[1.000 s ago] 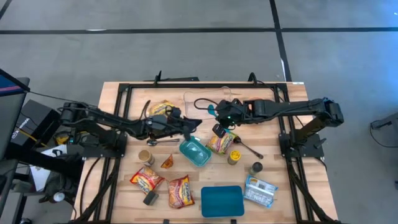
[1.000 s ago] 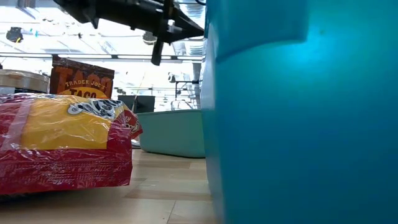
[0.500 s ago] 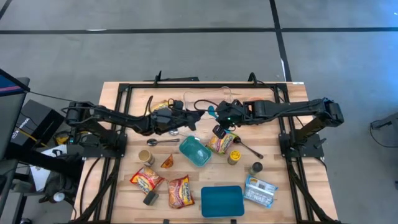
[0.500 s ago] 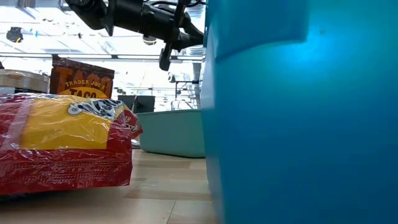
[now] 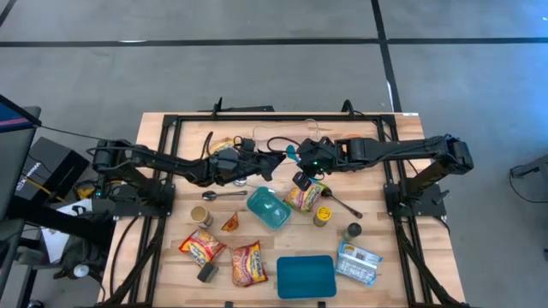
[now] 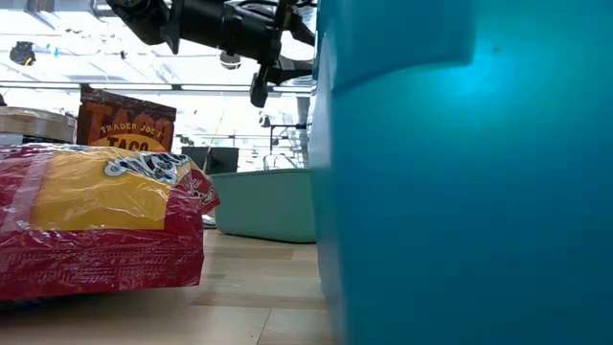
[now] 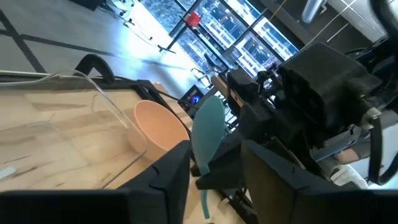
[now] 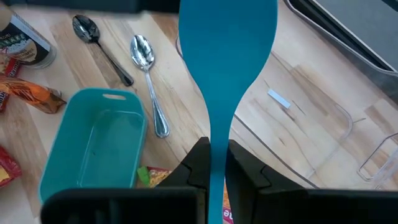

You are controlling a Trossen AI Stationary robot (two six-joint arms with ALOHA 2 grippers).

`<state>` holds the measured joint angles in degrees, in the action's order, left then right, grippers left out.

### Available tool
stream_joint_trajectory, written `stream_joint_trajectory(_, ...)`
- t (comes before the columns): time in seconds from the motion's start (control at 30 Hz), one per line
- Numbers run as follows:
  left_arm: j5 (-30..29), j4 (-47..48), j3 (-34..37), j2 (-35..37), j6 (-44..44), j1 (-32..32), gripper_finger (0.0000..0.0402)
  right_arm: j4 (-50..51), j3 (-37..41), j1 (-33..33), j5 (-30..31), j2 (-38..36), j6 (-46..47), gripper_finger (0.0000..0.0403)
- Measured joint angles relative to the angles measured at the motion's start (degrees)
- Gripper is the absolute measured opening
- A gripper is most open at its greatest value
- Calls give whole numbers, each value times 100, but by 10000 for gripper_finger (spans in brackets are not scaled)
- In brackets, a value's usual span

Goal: Pick & Place Food Item
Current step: Put the blue baby spoon into the green bin

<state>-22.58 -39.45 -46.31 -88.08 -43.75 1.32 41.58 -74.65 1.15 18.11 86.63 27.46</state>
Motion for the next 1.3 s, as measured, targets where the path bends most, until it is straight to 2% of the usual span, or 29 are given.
stream_joint_trajectory(0.2, 17, -6, -296, -387, 155, -7, 157, 25, 2, -2, 0, 0, 0, 20)
stream_joint_trajectory(0.57, 8, 3, -673, -753, 153, 37, 145, 122, 2, -38, 0, 0, 11, 21)
stream_joint_trajectory(0.8, 6, 14, -673, -756, 153, 37, 119, 254, 2, -39, 0, -2, 20, 20)
stream_joint_trajectory(1.17, -98, 58, -668, -765, 169, 39, 47, 261, 2, -39, 4, -7, 44, 22)
stream_joint_trajectory(1.3, -107, 58, -666, -767, 170, 42, 40, 259, 2, -39, 4, -9, 45, 26)
